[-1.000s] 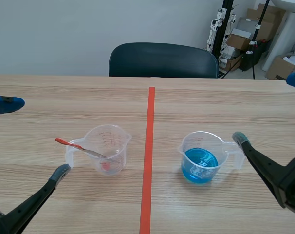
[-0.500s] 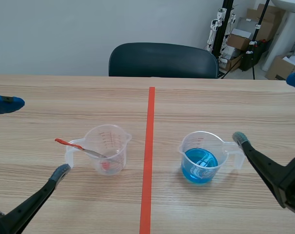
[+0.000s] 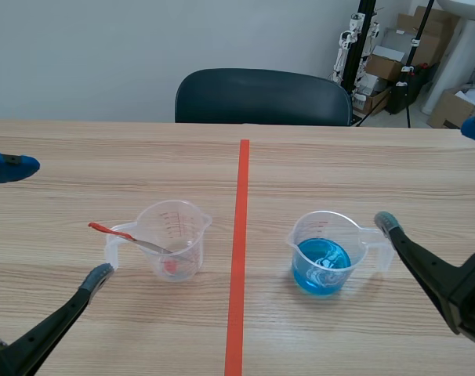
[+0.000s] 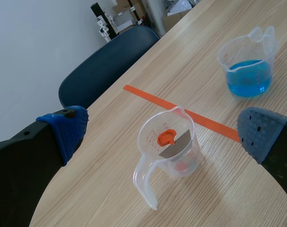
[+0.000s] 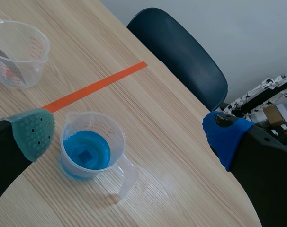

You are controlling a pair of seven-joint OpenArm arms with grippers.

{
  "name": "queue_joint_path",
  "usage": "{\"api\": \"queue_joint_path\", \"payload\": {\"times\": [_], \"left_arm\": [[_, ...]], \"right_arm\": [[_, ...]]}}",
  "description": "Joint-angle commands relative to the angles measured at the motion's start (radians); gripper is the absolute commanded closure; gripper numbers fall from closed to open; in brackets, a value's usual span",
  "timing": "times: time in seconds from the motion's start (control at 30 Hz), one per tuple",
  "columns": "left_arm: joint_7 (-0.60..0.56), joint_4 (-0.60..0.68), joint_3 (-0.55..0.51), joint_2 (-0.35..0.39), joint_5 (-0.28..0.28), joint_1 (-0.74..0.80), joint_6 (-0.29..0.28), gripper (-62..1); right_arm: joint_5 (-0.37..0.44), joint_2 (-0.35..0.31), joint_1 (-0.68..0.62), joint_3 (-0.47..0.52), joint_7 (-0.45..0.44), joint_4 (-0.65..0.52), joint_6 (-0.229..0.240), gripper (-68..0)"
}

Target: Do the redox reaction experiment. return to the home posture

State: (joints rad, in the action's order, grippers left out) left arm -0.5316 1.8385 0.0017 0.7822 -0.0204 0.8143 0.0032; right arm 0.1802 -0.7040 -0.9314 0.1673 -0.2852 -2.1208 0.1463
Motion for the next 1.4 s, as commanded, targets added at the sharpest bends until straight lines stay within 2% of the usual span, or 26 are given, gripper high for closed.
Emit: {"api": "queue_joint_path", "payload": {"times": [0.0,0.37,0.7,1.37], "left_arm": [[-0.018,0.008,-0.003,0.0,-0.006,-0.003,0.005,-62.3],[-0.018,0.008,-0.003,0.0,-0.006,-0.003,0.005,-62.3],[-0.018,0.008,-0.003,0.0,-0.006,-0.003,0.005,-62.3],[-0.018,0.008,-0.003,0.0,-0.006,-0.003,0.005,-62.3]], "right_arm": [[0.003,-0.002,0.003,0.002,-0.009,-0.012,-0.003,-67.9],[0.003,-0.002,0.003,0.002,-0.011,-0.012,-0.003,-67.9],[0.003,-0.002,0.003,0.002,-0.074,-0.012,-0.003,-67.9],[0.004,-0.002,0.003,0.002,-0.073,-0.012,0.002,-67.9]]}}
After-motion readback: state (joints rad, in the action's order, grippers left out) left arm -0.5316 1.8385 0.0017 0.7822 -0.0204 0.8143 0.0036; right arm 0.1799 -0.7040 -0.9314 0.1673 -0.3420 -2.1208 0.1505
